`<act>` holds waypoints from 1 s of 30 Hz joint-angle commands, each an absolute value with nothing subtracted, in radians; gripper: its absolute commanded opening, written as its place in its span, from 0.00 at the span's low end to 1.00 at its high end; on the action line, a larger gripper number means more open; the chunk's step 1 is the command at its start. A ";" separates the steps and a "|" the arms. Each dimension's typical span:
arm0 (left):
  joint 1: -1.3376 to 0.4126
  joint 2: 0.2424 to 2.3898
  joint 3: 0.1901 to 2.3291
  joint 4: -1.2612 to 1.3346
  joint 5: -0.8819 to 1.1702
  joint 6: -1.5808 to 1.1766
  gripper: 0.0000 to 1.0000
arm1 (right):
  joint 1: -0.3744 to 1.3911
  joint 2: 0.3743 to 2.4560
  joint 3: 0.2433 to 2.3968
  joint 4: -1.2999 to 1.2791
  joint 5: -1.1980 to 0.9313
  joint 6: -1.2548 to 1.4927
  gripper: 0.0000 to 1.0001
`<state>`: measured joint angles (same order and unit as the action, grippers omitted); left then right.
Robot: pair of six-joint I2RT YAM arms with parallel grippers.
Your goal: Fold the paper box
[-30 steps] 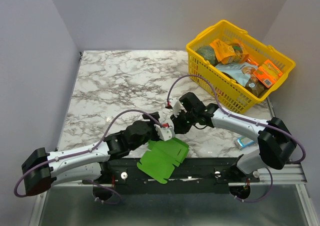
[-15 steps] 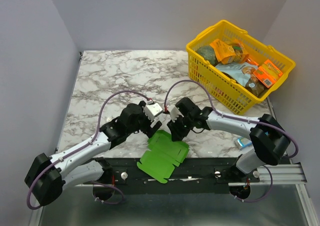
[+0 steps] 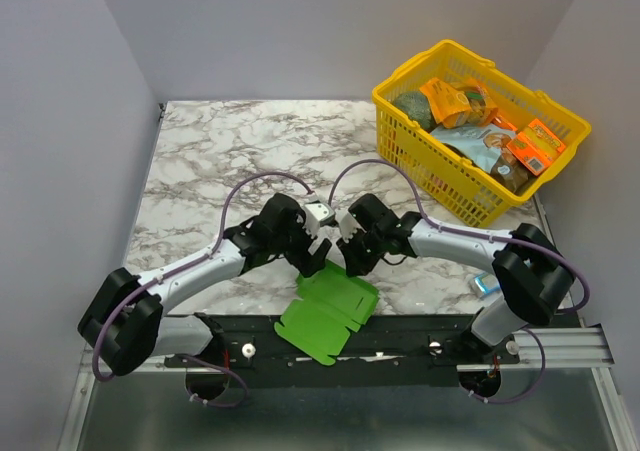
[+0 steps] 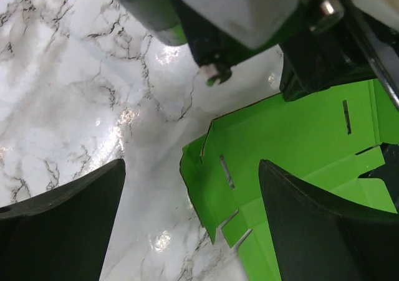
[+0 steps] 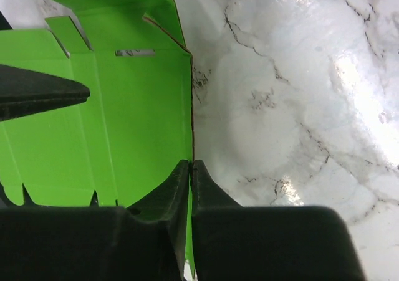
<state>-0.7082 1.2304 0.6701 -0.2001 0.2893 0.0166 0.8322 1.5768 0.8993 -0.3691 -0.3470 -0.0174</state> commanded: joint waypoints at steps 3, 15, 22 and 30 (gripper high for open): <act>-0.681 1.296 0.721 -0.253 0.316 -0.025 0.96 | 0.839 1.582 0.917 -0.374 -0.330 -0.026 0.01; -0.663 1.351 0.735 -0.259 0.422 -0.041 0.93 | 0.841 1.485 0.920 -0.396 -0.229 -0.058 0.01; -0.663 1.472 0.808 -0.278 0.477 -0.048 0.71 | 0.844 1.470 0.943 -0.413 -0.215 -0.087 0.01; -0.666 1.611 0.896 -0.305 0.491 -0.046 0.65 | 0.867 1.416 0.939 -0.405 -0.198 -0.117 0.01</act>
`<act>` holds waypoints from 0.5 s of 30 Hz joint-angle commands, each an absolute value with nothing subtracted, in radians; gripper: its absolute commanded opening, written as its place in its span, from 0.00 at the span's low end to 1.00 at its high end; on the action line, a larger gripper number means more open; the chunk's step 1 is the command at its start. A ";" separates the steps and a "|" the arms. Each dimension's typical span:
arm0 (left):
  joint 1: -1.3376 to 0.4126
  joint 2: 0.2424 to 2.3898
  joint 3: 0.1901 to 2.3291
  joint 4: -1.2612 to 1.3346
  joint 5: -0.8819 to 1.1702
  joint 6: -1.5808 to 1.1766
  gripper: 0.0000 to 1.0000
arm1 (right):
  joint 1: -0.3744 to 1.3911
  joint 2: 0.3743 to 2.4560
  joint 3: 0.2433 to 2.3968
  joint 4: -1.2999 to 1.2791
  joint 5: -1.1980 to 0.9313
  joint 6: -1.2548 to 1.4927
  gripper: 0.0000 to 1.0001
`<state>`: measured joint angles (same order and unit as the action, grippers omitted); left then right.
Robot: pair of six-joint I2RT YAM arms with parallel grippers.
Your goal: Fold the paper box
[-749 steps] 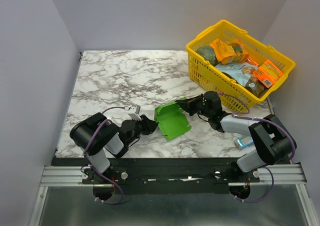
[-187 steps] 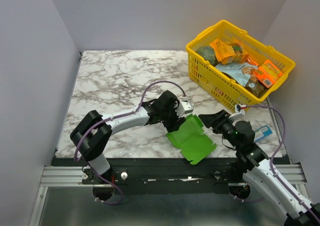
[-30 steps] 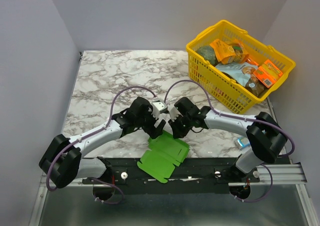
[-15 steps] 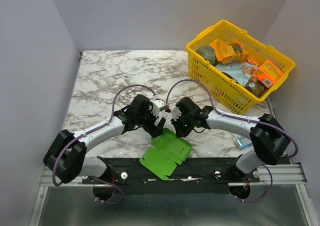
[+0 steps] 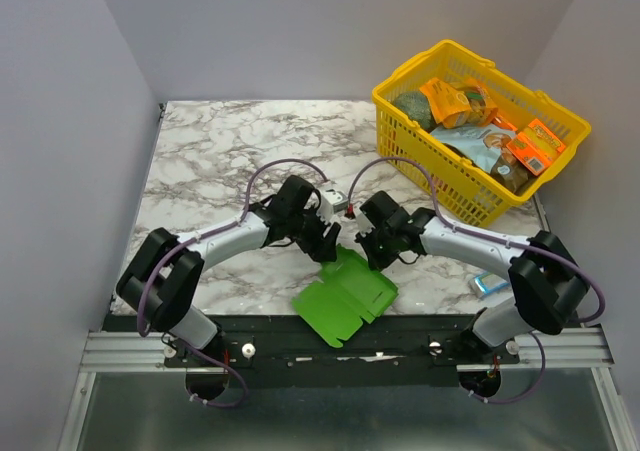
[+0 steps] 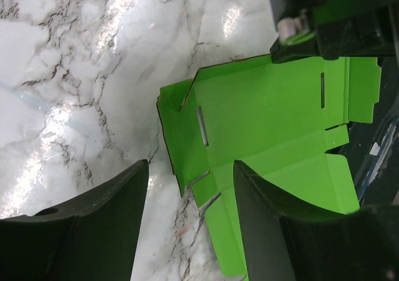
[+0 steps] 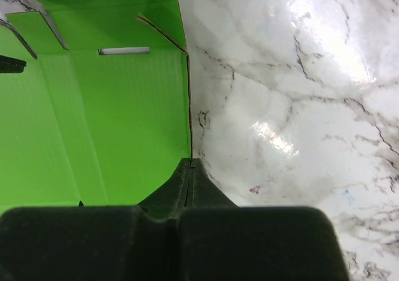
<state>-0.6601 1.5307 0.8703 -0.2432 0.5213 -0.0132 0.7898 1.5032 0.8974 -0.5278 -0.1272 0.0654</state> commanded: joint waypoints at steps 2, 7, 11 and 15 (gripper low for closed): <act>-0.666 1.621 0.899 -0.302 0.498 -0.049 0.65 | 0.873 1.408 0.937 -0.400 -0.193 -0.118 0.01; -0.670 1.664 0.923 -0.301 0.534 -0.060 0.65 | 0.884 1.379 0.936 -0.385 -0.189 -0.130 0.01; -0.658 1.646 0.907 -0.269 0.551 -0.097 0.65 | 0.887 1.374 0.922 -0.380 -0.166 -0.117 0.01; -0.556 1.579 0.844 -0.186 0.604 -0.161 0.71 | 0.885 1.364 0.899 -0.379 -0.127 -0.083 0.01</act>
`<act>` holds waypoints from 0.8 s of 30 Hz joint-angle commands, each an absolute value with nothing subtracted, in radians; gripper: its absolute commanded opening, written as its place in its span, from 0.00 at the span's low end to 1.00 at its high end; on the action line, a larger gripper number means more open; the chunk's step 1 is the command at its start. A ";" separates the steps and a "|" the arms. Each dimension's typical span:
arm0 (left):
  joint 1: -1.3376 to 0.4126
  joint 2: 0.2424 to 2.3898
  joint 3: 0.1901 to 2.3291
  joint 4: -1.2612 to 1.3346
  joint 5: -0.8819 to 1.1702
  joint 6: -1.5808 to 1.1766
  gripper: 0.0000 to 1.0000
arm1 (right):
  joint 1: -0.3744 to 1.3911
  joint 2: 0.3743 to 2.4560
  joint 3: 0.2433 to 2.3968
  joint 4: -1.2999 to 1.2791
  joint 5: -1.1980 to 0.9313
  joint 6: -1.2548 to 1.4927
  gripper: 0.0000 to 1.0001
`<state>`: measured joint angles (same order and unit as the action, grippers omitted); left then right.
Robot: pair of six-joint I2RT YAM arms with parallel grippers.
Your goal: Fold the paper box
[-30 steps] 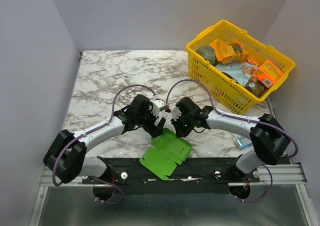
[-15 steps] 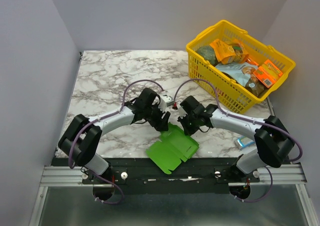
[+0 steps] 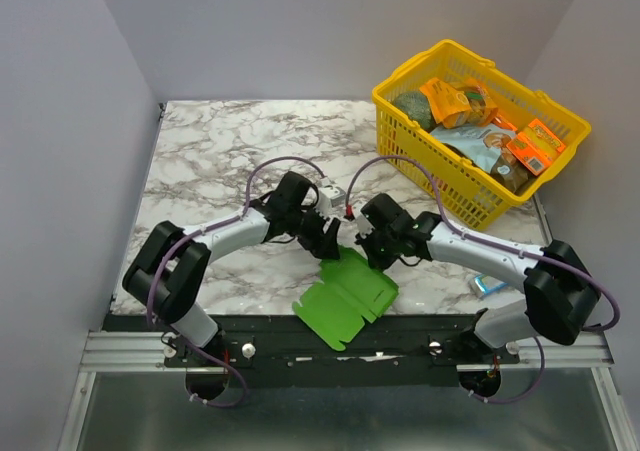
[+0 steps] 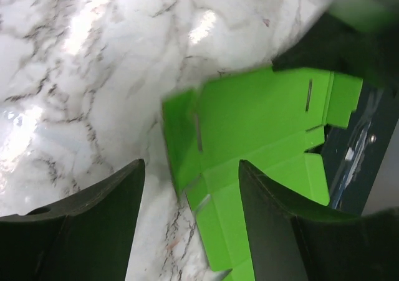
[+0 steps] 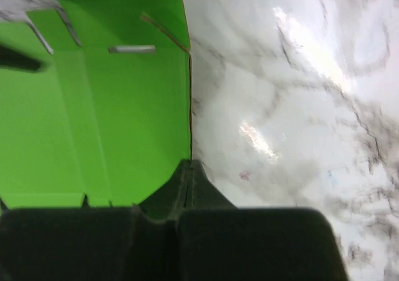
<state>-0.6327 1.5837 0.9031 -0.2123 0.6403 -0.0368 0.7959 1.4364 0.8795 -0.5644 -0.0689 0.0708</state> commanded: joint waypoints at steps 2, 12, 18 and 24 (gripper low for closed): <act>-0.539 1.539 0.828 -0.175 0.615 -0.169 0.74 | 0.885 1.358 0.896 -0.377 -0.095 -0.072 0.01; -0.537 1.500 0.807 -0.173 0.598 -0.140 0.52 | 0.885 1.338 0.913 -0.388 -0.043 -0.090 0.01; -0.578 1.486 0.810 -0.175 0.577 -0.109 0.13 | 0.885 1.350 0.942 -0.396 -0.008 -0.094 0.01; -0.634 1.369 0.755 -0.050 0.356 -0.052 0.00 | 0.877 1.330 0.985 -0.402 0.074 -0.003 0.44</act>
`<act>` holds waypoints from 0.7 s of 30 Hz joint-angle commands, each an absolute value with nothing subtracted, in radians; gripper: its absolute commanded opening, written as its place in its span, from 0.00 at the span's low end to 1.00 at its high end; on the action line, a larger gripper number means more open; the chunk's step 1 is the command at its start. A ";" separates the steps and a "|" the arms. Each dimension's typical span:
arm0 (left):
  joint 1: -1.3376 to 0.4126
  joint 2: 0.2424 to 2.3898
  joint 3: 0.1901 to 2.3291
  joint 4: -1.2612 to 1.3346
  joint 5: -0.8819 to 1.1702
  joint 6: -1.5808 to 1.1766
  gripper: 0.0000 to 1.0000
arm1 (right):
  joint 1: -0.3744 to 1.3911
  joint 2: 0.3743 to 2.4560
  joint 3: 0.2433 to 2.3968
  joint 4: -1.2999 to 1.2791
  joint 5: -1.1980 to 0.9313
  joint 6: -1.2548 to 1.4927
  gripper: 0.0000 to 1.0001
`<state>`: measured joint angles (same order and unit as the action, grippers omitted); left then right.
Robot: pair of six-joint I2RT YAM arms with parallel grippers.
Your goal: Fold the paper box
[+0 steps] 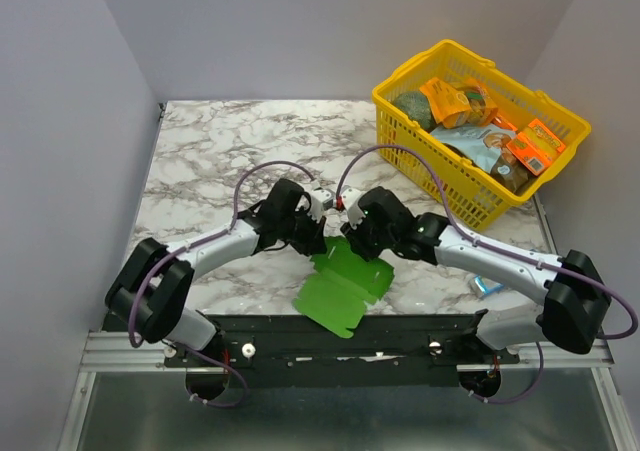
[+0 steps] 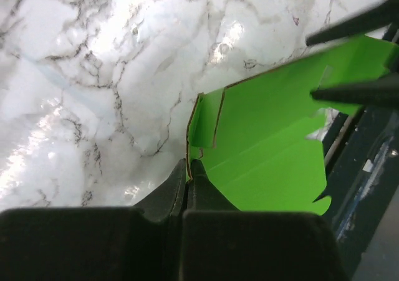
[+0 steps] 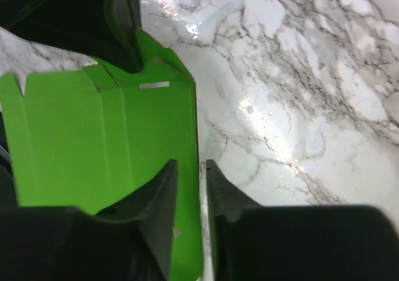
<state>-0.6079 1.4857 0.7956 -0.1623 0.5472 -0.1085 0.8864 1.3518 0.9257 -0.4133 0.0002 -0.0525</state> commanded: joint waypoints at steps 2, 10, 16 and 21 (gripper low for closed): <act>-0.634 1.271 0.715 0.021 0.264 0.021 0.00 | 0.835 1.315 1.006 -0.396 0.006 0.029 0.57; -0.646 1.115 0.494 0.411 0.051 0.138 0.00 | 0.692 1.281 1.048 -0.359 -0.209 0.168 0.70; -0.725 1.176 0.456 0.555 -0.249 0.147 0.00 | 0.627 1.197 1.011 -0.378 -0.126 0.580 0.70; -0.776 1.218 0.408 0.707 -0.322 0.147 0.00 | 0.626 1.101 0.787 -0.120 -0.247 0.894 0.70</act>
<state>-0.7425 1.1919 0.4484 0.5056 -0.1612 0.1272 0.6243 1.1561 0.9398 -0.3000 -0.1738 0.5522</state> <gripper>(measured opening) 0.015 0.702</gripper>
